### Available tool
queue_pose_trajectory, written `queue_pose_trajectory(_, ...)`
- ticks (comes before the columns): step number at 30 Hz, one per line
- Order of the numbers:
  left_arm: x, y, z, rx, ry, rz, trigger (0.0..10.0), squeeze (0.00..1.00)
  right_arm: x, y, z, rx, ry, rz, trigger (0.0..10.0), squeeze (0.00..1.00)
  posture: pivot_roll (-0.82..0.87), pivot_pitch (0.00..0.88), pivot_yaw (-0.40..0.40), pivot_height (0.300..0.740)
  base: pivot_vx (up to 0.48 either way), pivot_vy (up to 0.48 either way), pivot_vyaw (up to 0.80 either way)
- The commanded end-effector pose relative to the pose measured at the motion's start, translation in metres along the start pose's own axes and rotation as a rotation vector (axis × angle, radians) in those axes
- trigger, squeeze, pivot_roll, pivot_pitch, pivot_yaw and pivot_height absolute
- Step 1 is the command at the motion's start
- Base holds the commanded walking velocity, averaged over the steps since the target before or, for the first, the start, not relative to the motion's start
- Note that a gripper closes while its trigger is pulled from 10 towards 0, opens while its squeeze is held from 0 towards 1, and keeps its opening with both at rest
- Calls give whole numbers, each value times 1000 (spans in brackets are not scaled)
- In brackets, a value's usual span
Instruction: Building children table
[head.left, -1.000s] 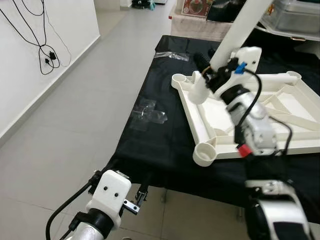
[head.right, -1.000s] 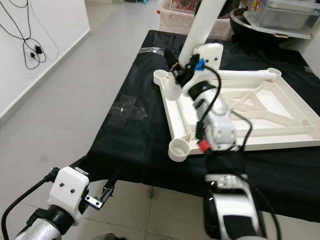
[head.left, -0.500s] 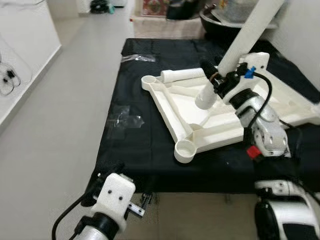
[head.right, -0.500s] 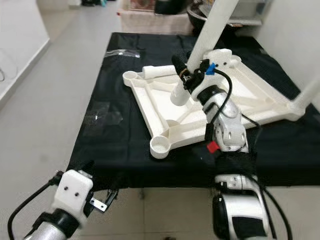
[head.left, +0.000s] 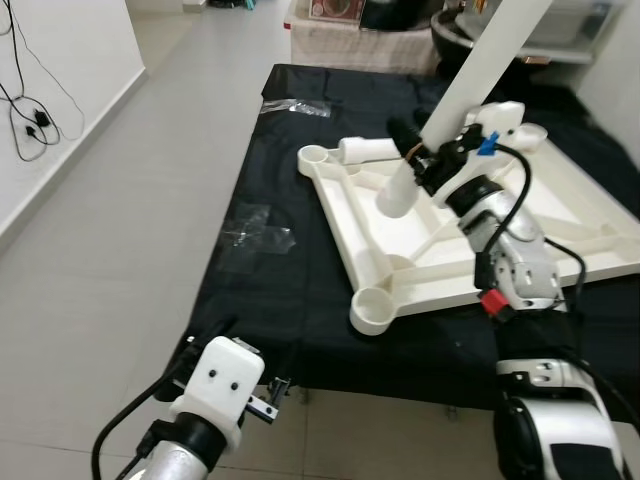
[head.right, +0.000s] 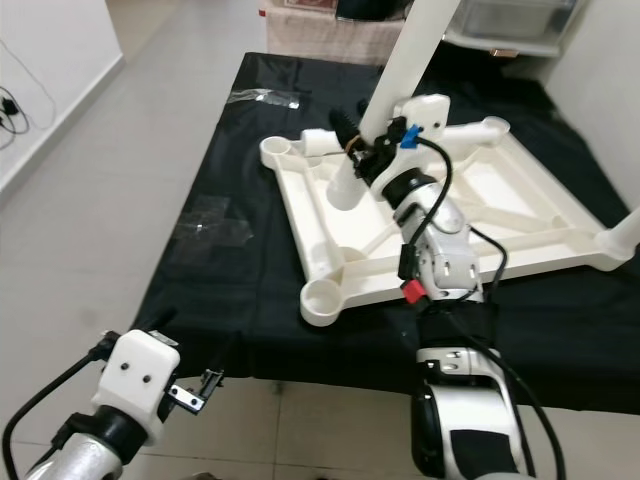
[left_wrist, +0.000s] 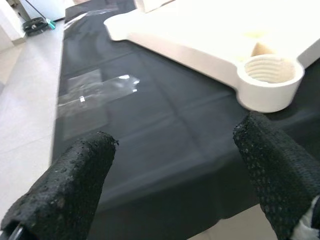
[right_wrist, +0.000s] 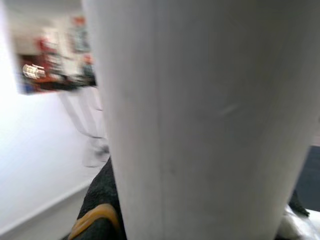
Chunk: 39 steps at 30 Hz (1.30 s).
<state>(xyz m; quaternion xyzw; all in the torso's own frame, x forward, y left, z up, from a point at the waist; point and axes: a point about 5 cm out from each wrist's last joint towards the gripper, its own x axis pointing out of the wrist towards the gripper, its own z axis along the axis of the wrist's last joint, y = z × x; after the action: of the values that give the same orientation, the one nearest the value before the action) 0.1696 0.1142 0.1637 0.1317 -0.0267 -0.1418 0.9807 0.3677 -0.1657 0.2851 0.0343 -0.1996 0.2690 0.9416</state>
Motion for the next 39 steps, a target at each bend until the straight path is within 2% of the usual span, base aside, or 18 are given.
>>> queue_pose_trajectory(1,0,1,-5,9,33,10,10000,0,1,4,6,44,-4,84,10000,0,137,169,-28,740,0,0,0)
queue_pose_trajectory(3,-1,2,-5,12,35,11,10000,0,0,15,9,86,7,230,10000,0,139,169,-28,740,0,0,0)
queue_pose_trajectory(4,-1,2,-5,12,35,11,10000,0,0,15,9,86,7,230,10000,0,139,169,-28,740,0,0,0)
queue_pose_trajectory(5,-1,1,-5,11,35,11,10000,0,-2,20,10,96,14,307,10000,0,140,169,-31,740,0,0,0)
queue_pose_trajectory(7,-1,1,-5,11,35,11,10000,0,-2,20,10,96,14,307,10000,0,140,169,-31,740,0,0,0)
queue_pose_trajectory(8,-1,1,-5,11,35,11,10000,0,-3,24,10,102,22,355,10000,0,140,169,-31,740,0,0,0)
queue_pose_trajectory(11,-2,0,-4,7,34,10,10000,0,-18,30,6,120,93,573,10000,0,145,173,-28,740,0,0,0)
queue_pose_trajectory(12,-2,0,-4,7,34,10,10000,0,-18,30,6,120,93,573,10000,0,145,173,-28,740,0,0,0)
queue_pose_trajectory(15,-3,0,-4,4,36,6,10000,0,-32,29,6,171,144,732,10000,0,146,175,-29,740,0,0,0)
queue_pose_trajectory(25,-7,-8,0,-40,25,-46,10000,0,-30,19,-5,124,199,814,10000,0,170,190,-19,740,0,0,0)
queue_pose_trajectory(34,-15,-12,6,-53,30,-87,10000,0,-25,30,-24,112,277,964,10000,0,199,215,1,740,0,0,0)
queue_pose_trajectory(39,-18,-9,5,-47,42,-86,10000,0,-28,35,-26,128,280,1035,10000,0,200,216,7,740,0,0,0)
